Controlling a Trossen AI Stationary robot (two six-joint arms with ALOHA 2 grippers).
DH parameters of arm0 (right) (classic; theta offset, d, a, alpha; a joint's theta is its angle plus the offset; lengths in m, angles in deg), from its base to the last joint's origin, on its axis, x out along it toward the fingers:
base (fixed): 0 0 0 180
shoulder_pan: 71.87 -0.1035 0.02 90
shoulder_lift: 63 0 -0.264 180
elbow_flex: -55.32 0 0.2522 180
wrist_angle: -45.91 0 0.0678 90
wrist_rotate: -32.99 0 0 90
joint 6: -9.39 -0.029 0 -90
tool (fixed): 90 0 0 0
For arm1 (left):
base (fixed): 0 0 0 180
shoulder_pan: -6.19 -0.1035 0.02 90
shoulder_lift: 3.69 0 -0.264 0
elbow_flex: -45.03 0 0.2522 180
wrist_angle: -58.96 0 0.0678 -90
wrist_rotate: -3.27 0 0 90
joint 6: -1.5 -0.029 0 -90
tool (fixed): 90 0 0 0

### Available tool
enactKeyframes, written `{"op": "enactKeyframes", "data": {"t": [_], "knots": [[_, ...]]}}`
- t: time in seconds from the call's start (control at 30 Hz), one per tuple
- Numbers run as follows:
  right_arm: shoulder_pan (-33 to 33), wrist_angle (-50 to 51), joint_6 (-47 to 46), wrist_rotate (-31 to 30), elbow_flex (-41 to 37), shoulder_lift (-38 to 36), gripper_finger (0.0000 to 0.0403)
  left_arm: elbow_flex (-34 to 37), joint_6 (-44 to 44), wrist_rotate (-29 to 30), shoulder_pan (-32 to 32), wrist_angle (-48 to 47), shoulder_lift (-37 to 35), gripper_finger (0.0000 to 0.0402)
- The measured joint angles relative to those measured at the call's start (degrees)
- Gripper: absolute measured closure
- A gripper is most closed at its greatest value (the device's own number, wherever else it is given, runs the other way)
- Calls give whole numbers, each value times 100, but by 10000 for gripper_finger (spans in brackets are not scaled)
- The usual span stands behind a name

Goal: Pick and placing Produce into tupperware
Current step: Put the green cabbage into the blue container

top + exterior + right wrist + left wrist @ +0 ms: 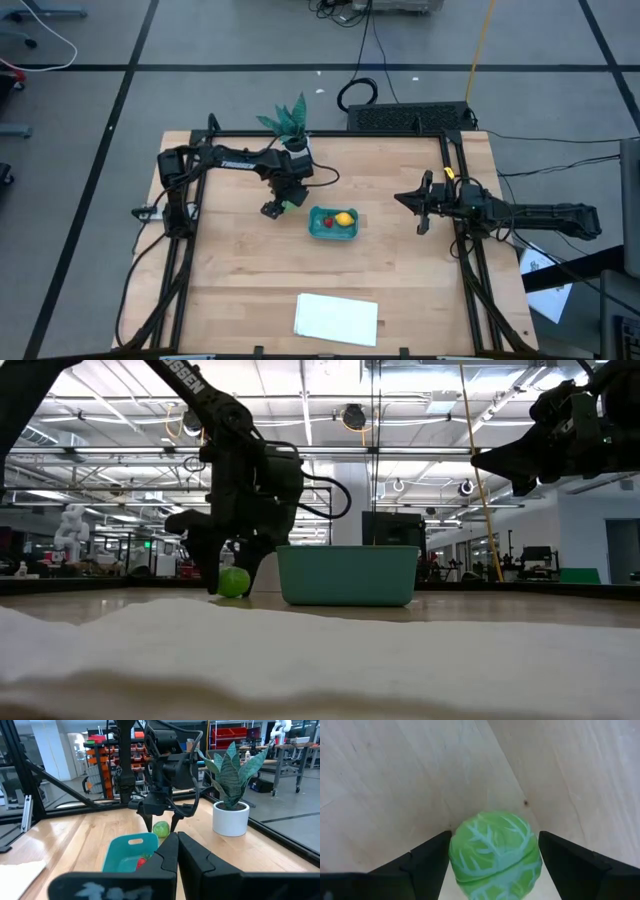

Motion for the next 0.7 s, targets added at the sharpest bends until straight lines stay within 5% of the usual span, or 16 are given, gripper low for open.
{"op": "enactKeyframes", "data": {"t": [0.7], "knots": [[0,7,-9,0,0,0,403,0,-973,783,363,-87,7,92]]}}
